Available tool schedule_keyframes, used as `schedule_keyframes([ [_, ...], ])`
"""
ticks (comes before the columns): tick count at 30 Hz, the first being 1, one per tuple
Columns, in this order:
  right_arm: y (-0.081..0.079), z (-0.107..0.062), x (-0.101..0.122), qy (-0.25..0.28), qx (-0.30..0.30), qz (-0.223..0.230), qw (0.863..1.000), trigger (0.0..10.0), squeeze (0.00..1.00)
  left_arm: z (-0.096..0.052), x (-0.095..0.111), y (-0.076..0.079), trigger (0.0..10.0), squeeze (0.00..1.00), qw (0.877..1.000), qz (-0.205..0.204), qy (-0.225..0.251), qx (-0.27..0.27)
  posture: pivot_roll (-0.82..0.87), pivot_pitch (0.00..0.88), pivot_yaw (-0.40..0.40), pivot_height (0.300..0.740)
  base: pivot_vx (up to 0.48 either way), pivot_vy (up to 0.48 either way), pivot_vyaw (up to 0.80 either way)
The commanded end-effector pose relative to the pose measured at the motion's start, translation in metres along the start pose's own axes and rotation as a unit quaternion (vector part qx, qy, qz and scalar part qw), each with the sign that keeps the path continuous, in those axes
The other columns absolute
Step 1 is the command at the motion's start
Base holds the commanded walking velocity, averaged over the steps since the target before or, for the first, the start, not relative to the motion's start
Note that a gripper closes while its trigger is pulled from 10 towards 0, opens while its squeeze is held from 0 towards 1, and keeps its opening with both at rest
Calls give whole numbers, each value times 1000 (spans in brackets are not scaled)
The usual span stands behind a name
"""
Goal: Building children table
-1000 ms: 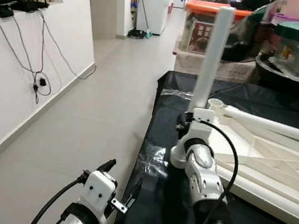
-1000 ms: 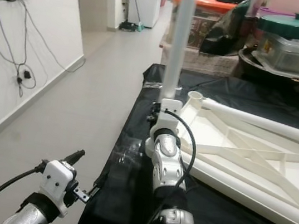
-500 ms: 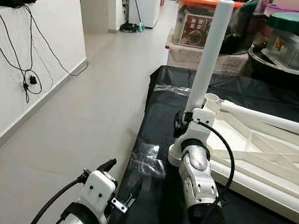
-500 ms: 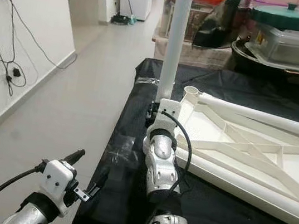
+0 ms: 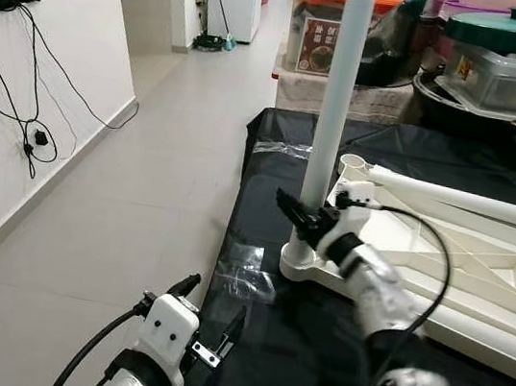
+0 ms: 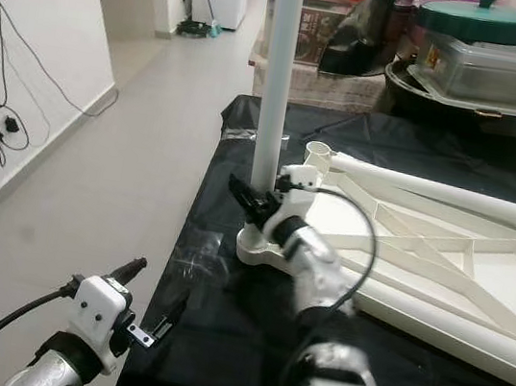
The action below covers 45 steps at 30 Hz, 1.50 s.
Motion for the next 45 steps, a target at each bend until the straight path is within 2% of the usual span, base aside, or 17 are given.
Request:
schedule_keyframes([
  [1, -19, 7, -12, -52, 116, 8, 992, 10000, 0, -1, -2, 2, 10000, 0, 1000, -5, 2, -4, 9, 0, 15, 740, 0, 0, 0],
  [15, -36, 8, -26, -123, 252, 13, 960, 10000, 0, -2, 6, 5, 10000, 0, 999, -4, 32, -8, 20, 0, 4, 740, 0, 0, 0],
  [16, -38, 8, -24, -119, 266, 21, 956, 6863, 0, -1, 7, 5, 10000, 0, 999, -3, 35, -9, 18, 0, 4, 740, 0, 0, 0],
  [18, -38, 8, -24, -119, 271, 23, 955, 6863, 0, -1, 7, 5, 10000, 0, 999, -2, 36, -9, 18, 0, 4, 740, 0, 0, 0],
  [19, -37, 10, -26, -119, 256, 25, 959, 0, 0, -1, 7, 5, 10000, 0, 999, -2, 36, -9, 18, 0, 4, 740, 0, 0, 0],
  [22, -35, 14, -24, -101, 223, 12, 969, 0, 0, -1, 7, 5, 10000, 0, 999, -1, 36, -8, 17, 0, 0, 740, 0, 0, 0],
  [24, -30, 23, -23, -76, 143, 13, 987, 0, 0, -1, 7, 5, 10000, 0, 999, -1, 35, -7, 14, 0, 0, 740, 0, 0, 0],
  [25, -30, 23, -23, -76, 143, 13, 987, 0, 0, -1, 7, 5, 10000, 0, 999, -1, 35, -7, 14, 0, 0, 740, 0, 0, 0],
  [26, -24, 28, -26, -69, 59, -9, 996, 0, 0, -2, 6, 4, 10000, 0, 999, 0, 31, -7, 0, 0, 7, 740, 0, 0, 0],
  [34, -4, 22, -24, -15, -117, -22, 993, 0, 0, -1, 5, 4, 10000, 0, 1000, -3, 27, -9, -36, 0, 23, 740, 0, 0, 0],
  [35, 5, 16, -22, 5, -189, -23, 982, 0, 0, -1, 4, 4, 10000, 0, 1000, -3, 25, -11, -40, 0, 34, 740, 0, 0, 0],
  [37, 11, 11, -22, 17, -234, -24, 972, 0, 0, -1, 4, 3, 10000, 0, 1000, -3, 25, -12, -40, 0, 34, 740, 0, 0, 0],
  [38, 20, -2, -22, 37, -335, -30, 941, 0, 0, -1, 3, 3, 10000, 0, 1000, -1, 23, -13, -36, 0, 33, 740, 0, 0, 0],
  [41, 20, -2, -22, 37, -335, -30, 941, 0, 0, -1, 3, 3, 10000, 0, 1000, -1, 23, -13, -36, 0, 33, 740, 0, 0, 0],
  [42, 25, -13, -24, 46, -410, -26, 911, 0, 0, -1, 3, 2, 10000, 0, 1000, 0, 22, -13, -36, 0, 33, 740, 0, 0, 0],
  [43, 25, -13, -24, 46, -410, -26, 911, 0, 0, -1, 3, 2, 10000, 0, 1000, 0, 22, -13, -36, 0, 33, 740, 0, 0, 0],
  [45, 23, -25, -35, 36, -511, -8, 859, 0, 0, -1, 2, 2, 10000, 0, 1000, 2, 21, -12, -34, 0, 33, 740, 0, 0, 0],
])
Point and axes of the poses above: a point about 5 cm out from each wrist's last joint towards the gripper, its own z axis pointing out of the wrist towards the gripper, its own x axis along the axis of the wrist's last joint, y = z × x, the point moved 1 cm from there along z, pointing out of the wrist towards the gripper, and after that the axes turned 4 degrees about z, right-handed, at the moved point
